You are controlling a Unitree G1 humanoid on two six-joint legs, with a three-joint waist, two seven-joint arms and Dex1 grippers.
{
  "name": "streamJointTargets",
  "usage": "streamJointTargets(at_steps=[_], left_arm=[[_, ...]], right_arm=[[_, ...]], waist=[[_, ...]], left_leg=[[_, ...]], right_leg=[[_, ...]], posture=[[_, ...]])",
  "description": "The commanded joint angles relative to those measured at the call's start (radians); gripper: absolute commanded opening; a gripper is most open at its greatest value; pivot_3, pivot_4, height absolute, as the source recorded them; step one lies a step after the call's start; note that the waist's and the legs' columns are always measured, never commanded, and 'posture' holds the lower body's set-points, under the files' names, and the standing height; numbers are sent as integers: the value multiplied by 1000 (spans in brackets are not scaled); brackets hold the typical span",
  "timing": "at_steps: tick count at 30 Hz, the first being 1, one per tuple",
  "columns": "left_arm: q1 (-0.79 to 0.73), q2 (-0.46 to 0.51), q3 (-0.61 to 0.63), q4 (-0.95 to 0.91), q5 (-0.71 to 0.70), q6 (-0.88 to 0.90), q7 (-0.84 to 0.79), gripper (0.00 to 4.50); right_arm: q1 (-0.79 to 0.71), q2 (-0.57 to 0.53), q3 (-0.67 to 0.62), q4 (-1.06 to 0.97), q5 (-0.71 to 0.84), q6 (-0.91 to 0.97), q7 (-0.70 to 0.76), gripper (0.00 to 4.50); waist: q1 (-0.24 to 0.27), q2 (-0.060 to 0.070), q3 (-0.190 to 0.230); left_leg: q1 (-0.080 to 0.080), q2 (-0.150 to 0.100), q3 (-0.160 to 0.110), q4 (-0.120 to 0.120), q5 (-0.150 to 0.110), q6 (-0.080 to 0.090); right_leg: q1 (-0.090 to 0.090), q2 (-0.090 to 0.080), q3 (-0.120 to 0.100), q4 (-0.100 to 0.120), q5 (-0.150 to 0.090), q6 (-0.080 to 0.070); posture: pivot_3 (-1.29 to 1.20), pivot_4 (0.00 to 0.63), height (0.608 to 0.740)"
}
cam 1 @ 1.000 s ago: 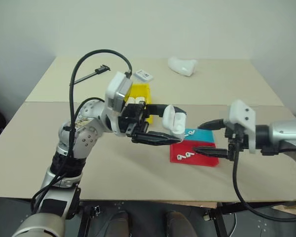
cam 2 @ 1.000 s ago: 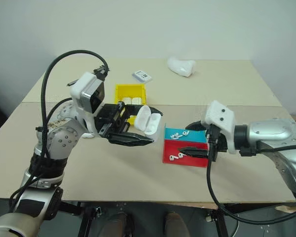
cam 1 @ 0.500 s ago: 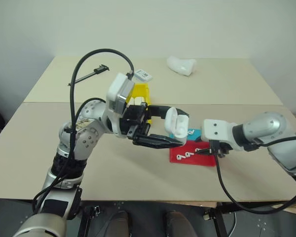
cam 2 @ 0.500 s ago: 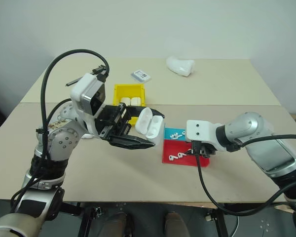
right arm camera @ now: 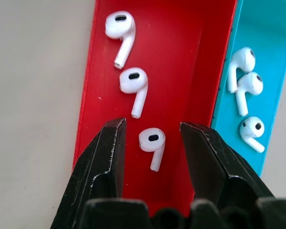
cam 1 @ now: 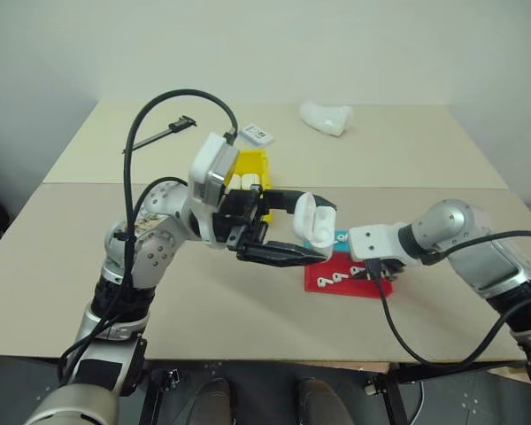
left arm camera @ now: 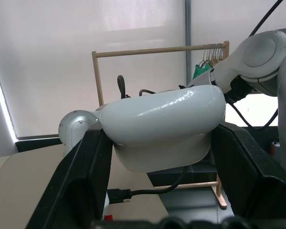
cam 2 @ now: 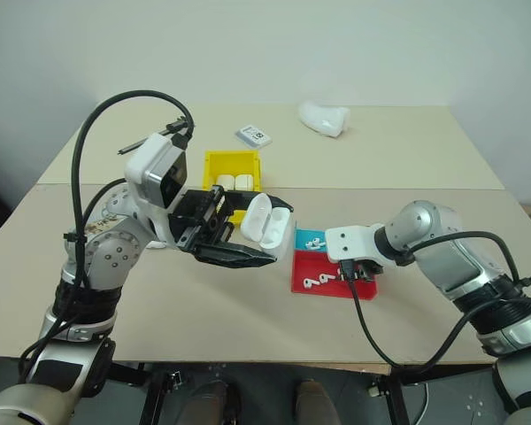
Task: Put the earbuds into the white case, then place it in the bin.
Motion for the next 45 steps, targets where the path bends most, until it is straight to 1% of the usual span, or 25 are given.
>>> streamJointTargets(at_steps=[1,8,18,21,24,32,35,37,38,40,41,44,45], left_arm=[[1,0,24,-45,-13,-2,10,2882],[12,4,30,-65,-16,4,25,2882],[21,6,36,-84,-23,8,39,2882],[22,6,37,-89,-27,10,42,2882],[21,8,38,-89,-31,10,43,2882],[17,9,38,-85,-38,12,41,2882],[14,8,38,-77,-38,13,37,2882],[12,7,37,-74,-37,13,35,2882],[10,7,36,-66,-34,12,32,2882],[6,6,33,-52,-27,7,23,2882],[6,5,33,-48,-25,5,20,2882],[-6,2,28,-28,-19,7,12,2882],[-10,2,27,-23,-18,9,11,2882]], right_arm=[[-26,13,-8,34,-48,-46,10,2215],[-19,40,-9,92,-101,-89,18,2215],[-11,46,-16,108,-117,-118,40,2215],[-5,46,-14,109,-123,-122,40,1595],[-1,49,-13,112,-130,-124,38,656],[20,48,-35,99,-133,-106,25,608],[43,37,-133,10,-41,-1,30,608],[56,34,-173,-30,-7,47,32,608],[76,36,-235,-76,49,98,21,608],[133,66,-420,-186,194,236,-32,608],[154,77,-482,-226,243,281,-54,608],[211,178,-753,-365,454,433,-173,608],[220,203,-812,-399,509,475,-207,608]], waist=[[0,0,0],[-1,0,0],[-1,0,0],[-1,0,0],[-1,0,0],[0,0,0],[0,0,0],[1,0,0],[1,0,0],[2,0,0],[3,0,0],[5,0,0],[6,0,0]], left_leg=[[0,0,0,0,0,0],[0,0,0,0,0,0],[3,0,1,0,0,0],[3,0,1,0,0,0],[3,0,1,0,0,0],[4,0,1,0,0,0],[3,0,1,0,0,0],[2,0,0,0,0,0],[1,0,0,0,0,0],[1,0,0,0,0,0],[1,0,-1,0,0,0],[1,0,-2,0,0,0],[2,0,-2,0,0,0]], right_leg=[[0,0,0,0,0,0],[0,0,0,0,0,0],[2,0,0,1,0,0],[2,0,0,1,0,0],[2,0,0,1,0,0],[3,0,0,1,0,0],[3,0,0,1,0,0],[1,0,0,1,0,0],[1,0,1,1,0,0],[1,0,1,1,0,0],[1,0,0,1,0,0],[2,0,0,0,0,0],[2,0,0,1,0,0]], posture=[[0,150,740],[0,150,740],[0,150,740],[0,150,740],[0,150,740],[0,150,740],[0,150,740],[0,150,740],[0,150,740],[0,150,740],[0,150,740],[0,150,740],[0,150,740]])
